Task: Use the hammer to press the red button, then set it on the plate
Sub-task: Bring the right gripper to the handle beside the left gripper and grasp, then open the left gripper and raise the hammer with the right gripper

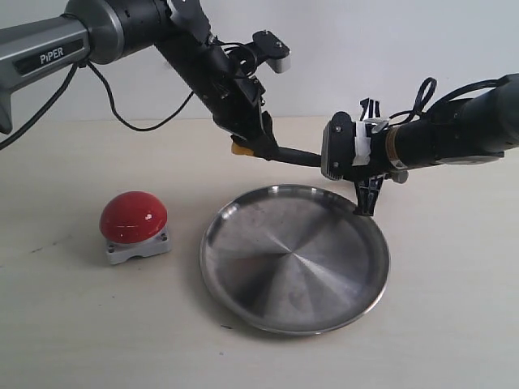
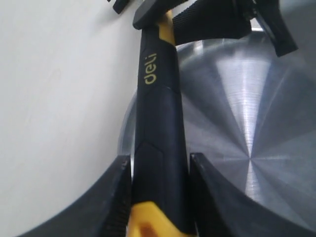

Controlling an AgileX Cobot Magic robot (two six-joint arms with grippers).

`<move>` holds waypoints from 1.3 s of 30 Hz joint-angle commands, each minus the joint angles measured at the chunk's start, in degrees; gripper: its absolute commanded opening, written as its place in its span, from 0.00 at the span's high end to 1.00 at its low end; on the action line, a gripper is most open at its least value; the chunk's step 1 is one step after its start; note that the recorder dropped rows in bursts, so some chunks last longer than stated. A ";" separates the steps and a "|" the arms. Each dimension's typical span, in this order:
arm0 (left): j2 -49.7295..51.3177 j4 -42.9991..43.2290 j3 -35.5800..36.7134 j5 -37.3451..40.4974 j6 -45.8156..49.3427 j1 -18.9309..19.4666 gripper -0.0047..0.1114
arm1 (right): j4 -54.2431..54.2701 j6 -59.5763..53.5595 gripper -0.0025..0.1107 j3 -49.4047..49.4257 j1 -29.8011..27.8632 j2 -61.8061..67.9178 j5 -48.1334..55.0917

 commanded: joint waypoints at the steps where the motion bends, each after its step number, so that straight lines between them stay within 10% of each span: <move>1: -0.79 -2.21 -0.07 1.63 0.34 -0.03 0.96 | 1.09 0.52 0.71 -0.37 0.09 0.35 0.63; 6: -0.79 -2.21 -0.07 1.74 0.34 -0.03 0.96 | 1.20 0.09 0.68 -1.66 0.09 2.53 0.28; 11: -0.79 -1.83 -0.07 1.75 0.34 -0.03 0.96 | 1.33 -1.18 0.98 -1.88 0.09 2.10 0.64; 17: -0.79 -1.84 -0.07 1.65 -0.49 -0.03 0.94 | 1.38 -10.51 0.98 -1.91 0.09 0.92 1.65; 28: -3.23 -1.96 -0.07 -1.69 -2.62 0.08 0.20 | 1.14 -20.21 0.98 -1.91 0.09 -5.17 11.04; 39: -10.95 -6.74 -0.07 4.44 -2.93 0.08 0.18 | 0.73 -31.43 0.98 1.93 0.09 -13.32 18.91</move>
